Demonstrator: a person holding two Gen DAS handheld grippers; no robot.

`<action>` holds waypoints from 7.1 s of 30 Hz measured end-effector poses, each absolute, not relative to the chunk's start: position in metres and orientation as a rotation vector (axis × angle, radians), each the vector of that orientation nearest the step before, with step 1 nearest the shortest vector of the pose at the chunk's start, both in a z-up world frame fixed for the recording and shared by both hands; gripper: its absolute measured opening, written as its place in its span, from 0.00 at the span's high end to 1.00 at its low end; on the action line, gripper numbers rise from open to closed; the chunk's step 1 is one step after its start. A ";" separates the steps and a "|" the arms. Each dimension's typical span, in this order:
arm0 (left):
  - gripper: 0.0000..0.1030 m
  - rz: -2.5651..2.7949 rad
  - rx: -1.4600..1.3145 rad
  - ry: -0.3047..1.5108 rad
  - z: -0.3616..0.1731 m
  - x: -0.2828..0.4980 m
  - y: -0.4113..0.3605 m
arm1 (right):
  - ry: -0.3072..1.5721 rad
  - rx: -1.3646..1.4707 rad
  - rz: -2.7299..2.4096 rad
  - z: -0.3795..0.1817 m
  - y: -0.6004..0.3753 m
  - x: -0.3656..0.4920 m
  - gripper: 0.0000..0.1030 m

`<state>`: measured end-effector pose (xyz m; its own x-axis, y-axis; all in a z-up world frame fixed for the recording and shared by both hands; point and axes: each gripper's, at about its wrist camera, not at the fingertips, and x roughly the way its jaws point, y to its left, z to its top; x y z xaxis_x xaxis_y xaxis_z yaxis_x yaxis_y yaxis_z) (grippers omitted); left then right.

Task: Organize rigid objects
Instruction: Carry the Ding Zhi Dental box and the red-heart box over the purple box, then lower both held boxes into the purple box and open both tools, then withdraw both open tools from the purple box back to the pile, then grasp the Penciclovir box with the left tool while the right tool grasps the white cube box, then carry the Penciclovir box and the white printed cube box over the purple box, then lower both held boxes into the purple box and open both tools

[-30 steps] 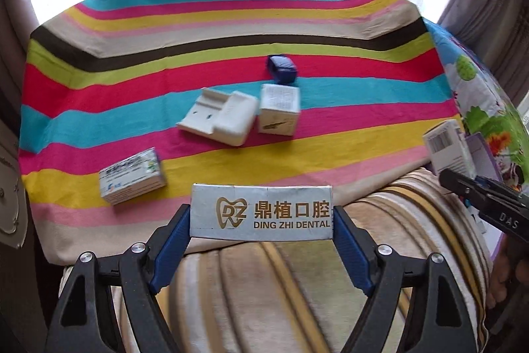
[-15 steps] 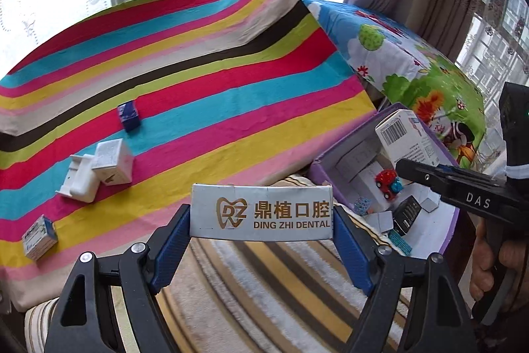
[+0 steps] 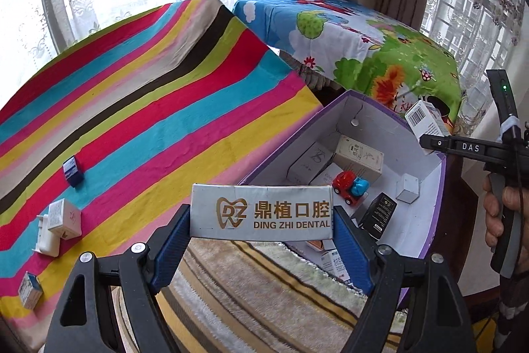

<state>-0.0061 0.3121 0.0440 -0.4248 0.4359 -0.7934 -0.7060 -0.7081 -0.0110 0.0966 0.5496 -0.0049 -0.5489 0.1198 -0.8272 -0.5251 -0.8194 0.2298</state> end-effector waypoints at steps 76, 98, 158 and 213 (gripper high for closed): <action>0.17 2.597 -1.444 -0.434 0.015 -0.071 -0.004 | -0.074 -1.354 3.014 0.047 0.265 0.039 0.07; 0.14 2.695 -1.730 -0.390 -0.022 -0.140 -0.062 | -0.187 -1.599 3.082 0.014 0.163 -0.044 0.07; 0.27 2.829 -1.442 -0.213 0.009 -0.112 -0.014 | 0.169 -1.608 2.960 -0.020 0.146 -0.098 0.54; 0.15 1.940 -1.197 0.292 0.036 0.033 0.324 | 0.579 -1.330 2.276 -0.037 0.521 0.122 0.26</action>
<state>0.0330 0.3237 0.0359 -0.2137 0.5203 -0.8268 -0.7406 -0.6382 -0.2103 0.1222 0.5207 -0.0367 -0.4414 0.1602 -0.8829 -0.5625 -0.8160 0.1332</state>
